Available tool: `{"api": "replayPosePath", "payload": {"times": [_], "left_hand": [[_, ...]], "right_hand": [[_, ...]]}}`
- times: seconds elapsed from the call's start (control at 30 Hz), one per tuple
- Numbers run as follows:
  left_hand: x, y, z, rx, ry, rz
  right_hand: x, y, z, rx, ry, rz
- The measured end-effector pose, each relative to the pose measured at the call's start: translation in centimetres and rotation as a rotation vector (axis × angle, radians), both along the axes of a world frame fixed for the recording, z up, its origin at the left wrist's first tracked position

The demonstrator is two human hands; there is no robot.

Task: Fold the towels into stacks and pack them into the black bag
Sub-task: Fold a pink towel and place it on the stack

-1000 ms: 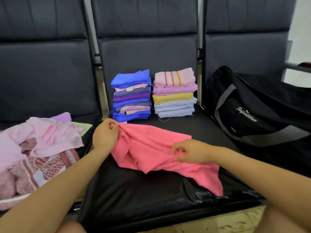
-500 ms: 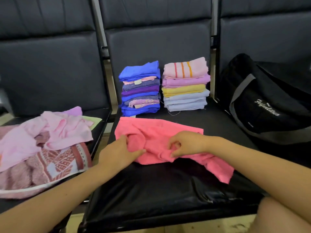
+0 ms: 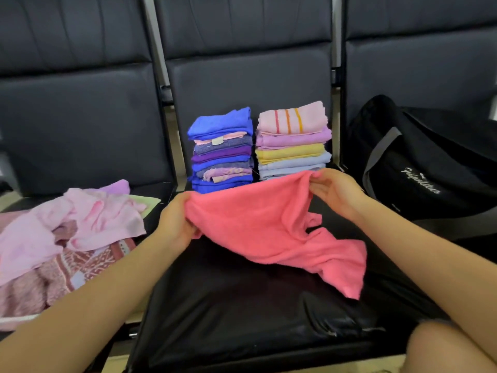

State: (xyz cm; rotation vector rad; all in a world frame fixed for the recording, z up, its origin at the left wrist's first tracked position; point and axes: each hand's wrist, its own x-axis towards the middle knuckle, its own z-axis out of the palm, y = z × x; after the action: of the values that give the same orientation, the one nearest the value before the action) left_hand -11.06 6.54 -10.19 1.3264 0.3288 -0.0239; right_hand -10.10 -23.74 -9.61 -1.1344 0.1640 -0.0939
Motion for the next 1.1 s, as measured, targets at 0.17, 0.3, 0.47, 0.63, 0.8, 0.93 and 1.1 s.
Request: {"api": "replayPosePath", "payload": {"times": [0.17, 0.3, 0.47, 0.63, 0.8, 0.93, 1.1], "left_hand": [[1.3, -0.2, -4.3, 0.379, 0.023, -0.122], [1.1, -0.1, -5.0, 0.530, 0.027, -0.298], [-1.3, 0.4, -5.0, 1.082, -0.104, -0.316], [-4.3, 0.7, -4.4, 1.569, -0.116, -0.322], [-6.0, -0.8, -5.1, 1.574, -0.076, -0.506], [-6.9, -3.8, -5.3, 1.173, -0.002, -0.558], [-6.9, -6.7, -3.7, 0.131, 0.235, -0.407]], "right_hand": [[-0.9, 0.3, -3.8, -0.528, 0.242, 0.072], [-1.8, -0.4, -5.0, -1.041, 0.139, 0.099], [-3.5, 1.5, -5.0, -1.392, -0.032, 0.140], [-3.7, 2.7, -5.6, -1.817, -0.006, 0.265], [-3.6, 3.3, -5.5, -1.269, 0.151, 0.396], [-4.2, 5.1, -4.5, -0.402, 0.288, 0.326], [-4.8, 7.6, -1.4, 0.012, 0.291, 0.263]]}}
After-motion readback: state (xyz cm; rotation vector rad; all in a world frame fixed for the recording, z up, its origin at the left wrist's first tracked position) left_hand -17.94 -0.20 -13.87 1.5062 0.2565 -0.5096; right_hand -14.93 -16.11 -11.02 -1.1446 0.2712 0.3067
